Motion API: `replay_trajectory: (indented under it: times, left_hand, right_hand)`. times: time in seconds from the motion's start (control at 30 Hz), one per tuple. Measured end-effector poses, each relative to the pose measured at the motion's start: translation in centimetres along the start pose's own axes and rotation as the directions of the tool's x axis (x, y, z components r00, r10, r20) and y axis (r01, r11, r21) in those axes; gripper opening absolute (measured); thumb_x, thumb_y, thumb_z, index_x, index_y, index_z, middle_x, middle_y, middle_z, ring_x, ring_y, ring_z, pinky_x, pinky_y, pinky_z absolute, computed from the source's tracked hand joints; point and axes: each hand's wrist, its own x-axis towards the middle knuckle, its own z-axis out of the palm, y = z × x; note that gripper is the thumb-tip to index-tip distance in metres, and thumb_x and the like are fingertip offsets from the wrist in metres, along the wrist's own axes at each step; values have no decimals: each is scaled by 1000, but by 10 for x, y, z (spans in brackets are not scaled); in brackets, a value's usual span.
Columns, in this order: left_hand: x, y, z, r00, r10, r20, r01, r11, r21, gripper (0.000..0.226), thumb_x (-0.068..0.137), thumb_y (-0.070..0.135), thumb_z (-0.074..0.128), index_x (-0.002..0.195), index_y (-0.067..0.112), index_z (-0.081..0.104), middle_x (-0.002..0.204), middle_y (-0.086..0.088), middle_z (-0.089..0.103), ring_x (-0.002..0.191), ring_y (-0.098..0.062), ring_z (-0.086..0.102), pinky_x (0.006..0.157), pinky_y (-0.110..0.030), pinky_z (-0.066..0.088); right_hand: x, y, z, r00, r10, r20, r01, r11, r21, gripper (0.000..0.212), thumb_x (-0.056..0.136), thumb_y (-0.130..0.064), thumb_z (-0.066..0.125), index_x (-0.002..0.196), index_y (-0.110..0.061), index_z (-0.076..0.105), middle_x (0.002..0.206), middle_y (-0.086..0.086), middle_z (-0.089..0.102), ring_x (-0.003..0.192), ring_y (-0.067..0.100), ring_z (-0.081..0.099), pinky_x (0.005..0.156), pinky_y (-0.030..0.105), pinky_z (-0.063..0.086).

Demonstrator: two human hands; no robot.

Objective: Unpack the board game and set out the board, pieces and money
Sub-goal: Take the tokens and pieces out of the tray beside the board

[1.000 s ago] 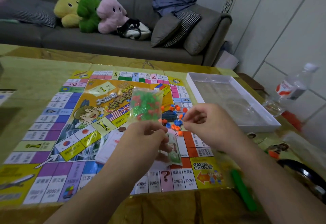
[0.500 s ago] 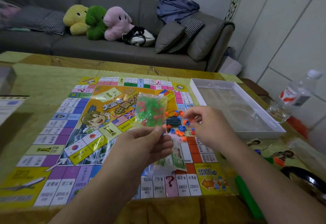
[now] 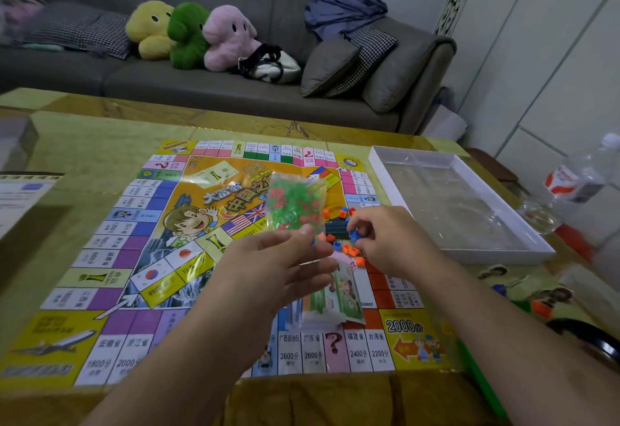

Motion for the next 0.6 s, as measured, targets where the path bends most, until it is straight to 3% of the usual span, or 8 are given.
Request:
replay_trajectory:
  times: [0.07,0.13,0.27,0.43,0.6]
  left_hand:
    - [-2,0,-1,1000,12,-18,-12,1000,7,25,94,17,71,110,-1,66,96,-18,79,85,-32,79,62,-31,64]
    - [-3,-1,-1,999,22,-32,-21,999,28,22,92,17,72,107,0,69,95,-17,80,85,-31,79,63,-32,64]
    - [-8,-4,3,996,82,-17,-78,986,148,16,90,16,75,99,3,74,92,-14,80,85,-30,79,69,-34,65]
    - [-19,-14,10,994,103,47,-111,968,227,15,93,13,70,102,2,74,90,-15,80,87,-29,80,81,-38,65]
    - [-26,-18,10,996,64,61,-72,988,139,17,88,9,74,100,-3,76,93,-20,79,91,-30,79,83,-34,65]
  right_hand:
    - [-11,-3,-9,997,1,-79,8,993,120,25,93,-11,76,105,-32,74,91,-13,66,85,6,63,68,18,49]
    - [-29,-11,-21,988,-10,-154,48,969,243,27,89,-9,80,101,-33,76,89,-15,69,84,3,66,67,15,53]
    - [-80,-38,-36,981,-72,-182,151,869,470,30,85,-8,84,97,-35,78,91,-18,73,92,3,71,75,24,63]
    - [-112,-53,-30,975,-113,-194,196,847,494,31,87,-9,84,106,-34,81,102,-18,71,97,3,70,80,26,62]
    - [-118,-50,-28,970,-103,-219,199,853,482,28,91,-17,80,109,-38,82,104,-23,69,103,-2,65,86,23,58]
